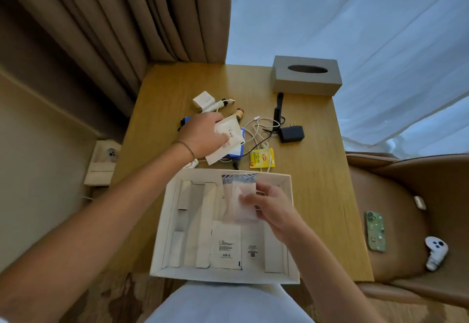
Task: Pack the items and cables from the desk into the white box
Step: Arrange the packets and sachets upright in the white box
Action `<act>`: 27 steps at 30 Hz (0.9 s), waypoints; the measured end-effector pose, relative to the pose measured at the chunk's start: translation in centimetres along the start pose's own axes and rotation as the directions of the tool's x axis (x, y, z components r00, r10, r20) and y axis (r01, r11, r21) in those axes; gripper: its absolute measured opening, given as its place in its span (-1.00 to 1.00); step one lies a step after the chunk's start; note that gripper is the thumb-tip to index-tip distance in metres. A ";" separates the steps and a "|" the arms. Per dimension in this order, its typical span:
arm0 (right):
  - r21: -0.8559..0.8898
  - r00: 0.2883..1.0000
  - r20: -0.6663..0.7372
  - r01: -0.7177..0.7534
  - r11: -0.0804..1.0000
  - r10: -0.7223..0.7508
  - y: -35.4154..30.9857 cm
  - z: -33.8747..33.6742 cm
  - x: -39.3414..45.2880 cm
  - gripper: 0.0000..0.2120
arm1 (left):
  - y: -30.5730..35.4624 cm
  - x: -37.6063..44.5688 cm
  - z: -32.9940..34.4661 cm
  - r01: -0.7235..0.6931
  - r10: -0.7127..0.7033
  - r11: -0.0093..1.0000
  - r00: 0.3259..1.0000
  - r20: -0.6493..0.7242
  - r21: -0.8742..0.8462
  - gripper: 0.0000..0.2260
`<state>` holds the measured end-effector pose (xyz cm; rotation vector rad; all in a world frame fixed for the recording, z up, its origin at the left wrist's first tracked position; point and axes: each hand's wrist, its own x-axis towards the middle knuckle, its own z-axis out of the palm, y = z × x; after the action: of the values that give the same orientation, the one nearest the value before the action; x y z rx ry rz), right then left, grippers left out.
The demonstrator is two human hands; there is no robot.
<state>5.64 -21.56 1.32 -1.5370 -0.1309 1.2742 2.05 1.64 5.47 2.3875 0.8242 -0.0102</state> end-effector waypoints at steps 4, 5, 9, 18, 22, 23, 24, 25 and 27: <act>-0.106 0.988 -0.148 -0.066 0.992 0.050 3.0 2.6 2.0 -0.83 | -1.7 -3.5 -1.1 0.079 -0.116 0.926 0.990 -0.079 -0.370 -0.87; -0.134 0.980 -0.194 -0.076 0.988 0.049 3.6 3.0 2.6 -0.85 | -2.1 -4.4 -1.3 0.095 -0.143 0.898 0.987 -0.080 -0.430 -0.85; -0.270 0.932 -0.363 -0.094 0.958 -0.010 5.4 4.1 5.2 -0.89 | -4.0 -7.6 -1.4 0.122 -0.202 0.811 0.976 -0.079 -0.572 -0.81; -0.679 0.877 -0.420 -0.134 0.721 -0.232 7.0 4.8 7.2 -0.84 | -5.4 -12.1 1.7 0.196 -0.238 0.752 0.971 0.019 -0.630 -0.77; -0.881 0.901 -0.327 -0.182 0.436 -0.285 5.4 4.8 7.0 -0.72 | -5.6 -12.6 3.7 0.252 -0.248 0.753 0.964 0.092 -0.608 -0.69; -0.890 0.902 -0.330 -0.198 0.410 -0.280 4.6 4.6 6.7 -0.68 | -5.6 -12.5 4.2 0.261 -0.254 0.752 0.962 0.099 -0.605 -0.69; -0.888 0.895 -0.341 -0.207 0.412 -0.287 3.8 4.3 6.3 -0.66 | -5.6 -12.5 4.8 0.274 -0.263 0.751 0.959 0.108 -0.601 -0.69; -0.880 0.883 -0.352 -0.200 0.430 -0.310 3.2 3.9 5.8 -0.64 | -5.7 -12.4 5.4 0.289 -0.271 0.751 0.955 0.122 -0.594 -0.70; -0.866 0.848 -0.360 -0.149 0.477 -0.389 2.2 2.8 4.5 -0.66 | -5.6 -12.2 6.7 0.322 -0.271 0.755 0.947 0.175 -0.571 -0.69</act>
<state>4.36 -17.75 -2.76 -2.6742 -0.6268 0.5651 -9.73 -5.39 -0.69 1.6361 0.9889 0.0207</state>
